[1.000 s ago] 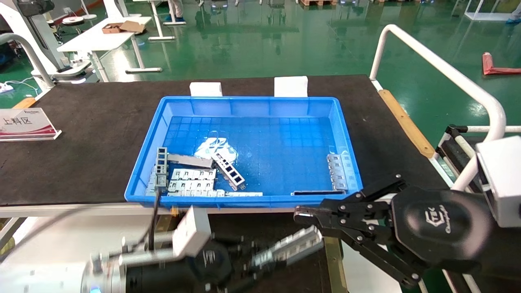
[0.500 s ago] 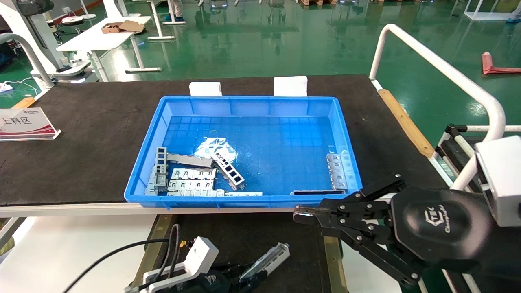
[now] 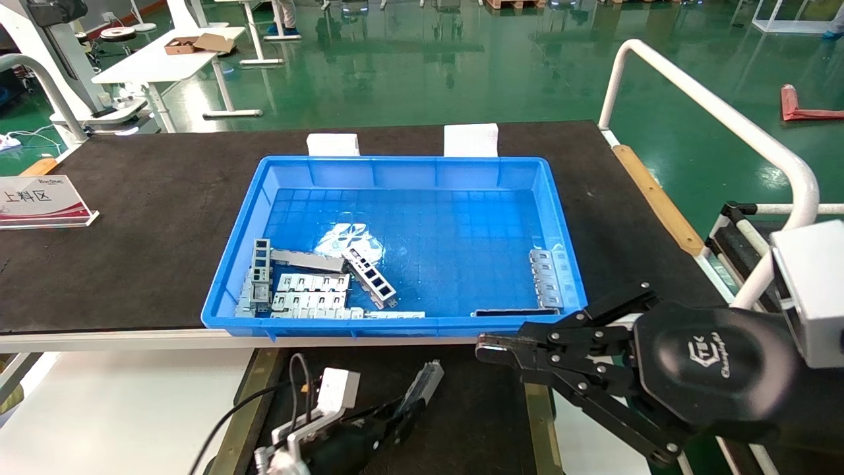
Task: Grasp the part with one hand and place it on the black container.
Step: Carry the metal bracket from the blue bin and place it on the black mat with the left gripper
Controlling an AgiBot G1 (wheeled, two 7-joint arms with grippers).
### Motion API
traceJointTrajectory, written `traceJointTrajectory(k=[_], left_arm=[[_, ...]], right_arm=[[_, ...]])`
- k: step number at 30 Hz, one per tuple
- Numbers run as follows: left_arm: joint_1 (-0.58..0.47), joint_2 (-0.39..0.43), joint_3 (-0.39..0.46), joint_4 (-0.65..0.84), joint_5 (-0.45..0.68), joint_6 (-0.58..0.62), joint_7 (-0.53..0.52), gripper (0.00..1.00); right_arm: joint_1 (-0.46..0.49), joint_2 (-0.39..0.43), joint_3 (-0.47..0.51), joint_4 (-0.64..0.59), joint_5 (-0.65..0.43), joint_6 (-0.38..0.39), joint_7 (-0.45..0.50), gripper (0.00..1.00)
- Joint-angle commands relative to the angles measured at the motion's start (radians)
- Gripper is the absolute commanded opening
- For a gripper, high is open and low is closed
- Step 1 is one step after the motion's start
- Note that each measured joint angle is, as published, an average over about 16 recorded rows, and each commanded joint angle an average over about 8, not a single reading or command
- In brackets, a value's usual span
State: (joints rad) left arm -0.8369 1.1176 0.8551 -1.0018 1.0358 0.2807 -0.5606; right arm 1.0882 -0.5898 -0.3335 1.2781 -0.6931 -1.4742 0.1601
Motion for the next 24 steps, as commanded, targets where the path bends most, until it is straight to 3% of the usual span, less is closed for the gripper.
traceJointTrajectory(k=[1,21,24], left_arm=[[-0.006,0.032,0.009,0.028,0.000,-0.039,-0.025,0.00],[-0.049,0.184,0.063,0.192,-0.057,-0.214,-0.170,0.00],[-0.052,0.196,0.069,0.213,-0.069,-0.226,-0.186,0.01]], right_arm=[[0.000,0.000,0.000,0.000,0.000,0.000,0.000,0.00],[0.000,0.000,-0.001,0.000,0.000,0.000,0.000,0.00],[0.000,0.000,-0.001,0.000,0.000,0.000,0.000,0.12]])
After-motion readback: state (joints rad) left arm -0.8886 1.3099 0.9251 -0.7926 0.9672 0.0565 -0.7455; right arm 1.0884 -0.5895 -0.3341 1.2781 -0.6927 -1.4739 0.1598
